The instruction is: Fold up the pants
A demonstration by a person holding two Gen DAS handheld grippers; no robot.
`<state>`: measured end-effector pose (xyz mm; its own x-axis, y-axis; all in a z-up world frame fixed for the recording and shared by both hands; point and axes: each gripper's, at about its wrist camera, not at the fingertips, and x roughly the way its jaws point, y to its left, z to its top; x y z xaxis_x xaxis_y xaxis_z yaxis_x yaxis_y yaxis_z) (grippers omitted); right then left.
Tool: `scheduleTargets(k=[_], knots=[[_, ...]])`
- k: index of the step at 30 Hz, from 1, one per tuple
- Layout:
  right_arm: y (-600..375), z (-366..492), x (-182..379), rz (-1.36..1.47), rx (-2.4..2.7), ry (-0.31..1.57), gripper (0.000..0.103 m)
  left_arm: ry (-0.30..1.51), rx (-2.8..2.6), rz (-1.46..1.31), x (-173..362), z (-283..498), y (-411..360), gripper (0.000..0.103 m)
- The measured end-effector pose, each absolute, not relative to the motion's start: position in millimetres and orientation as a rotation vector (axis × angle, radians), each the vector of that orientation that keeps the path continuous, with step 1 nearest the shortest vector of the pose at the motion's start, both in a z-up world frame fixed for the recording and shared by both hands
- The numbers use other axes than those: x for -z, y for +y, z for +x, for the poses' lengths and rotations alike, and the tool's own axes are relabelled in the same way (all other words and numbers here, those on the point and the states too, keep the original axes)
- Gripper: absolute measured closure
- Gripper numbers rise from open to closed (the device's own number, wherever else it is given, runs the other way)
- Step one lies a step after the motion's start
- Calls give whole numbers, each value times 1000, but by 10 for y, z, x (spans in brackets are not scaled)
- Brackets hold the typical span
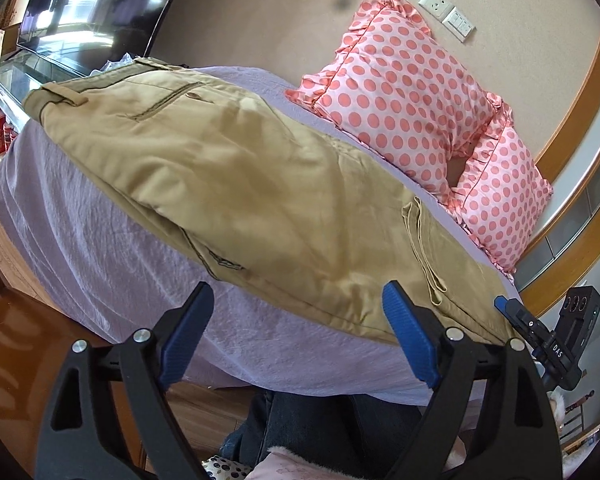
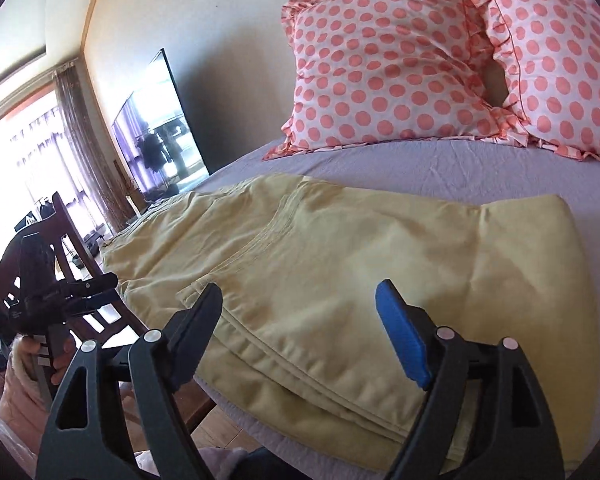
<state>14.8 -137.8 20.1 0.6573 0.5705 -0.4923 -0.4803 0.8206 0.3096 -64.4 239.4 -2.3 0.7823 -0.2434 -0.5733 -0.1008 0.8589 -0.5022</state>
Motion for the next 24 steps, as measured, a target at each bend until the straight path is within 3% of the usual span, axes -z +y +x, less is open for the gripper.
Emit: scheduleTargets(k=[10, 18, 21, 22, 23, 24], knots=[[-1295, 164, -93, 175, -612, 644, 22, 650, 10, -600, -163, -450, 2581, 17], [-1356, 167, -62, 203, -613, 640, 18, 589, -197, -736, -233, -275, 3303, 20], [-1423, 166, -66, 217, -605, 630, 18, 593, -249, -807, -227, -180, 3536, 34], [-1451, 166, -67, 224, -601, 626, 18, 596, -274, -828, -214, -158, 3607, 51], [-1482, 165, -69, 232, -596, 623, 18, 602, -302, -844, -203, -132, 3671, 76], [-1511, 162, -69, 239, -593, 619, 18, 609, -337, -845, -202, -113, 3719, 87]])
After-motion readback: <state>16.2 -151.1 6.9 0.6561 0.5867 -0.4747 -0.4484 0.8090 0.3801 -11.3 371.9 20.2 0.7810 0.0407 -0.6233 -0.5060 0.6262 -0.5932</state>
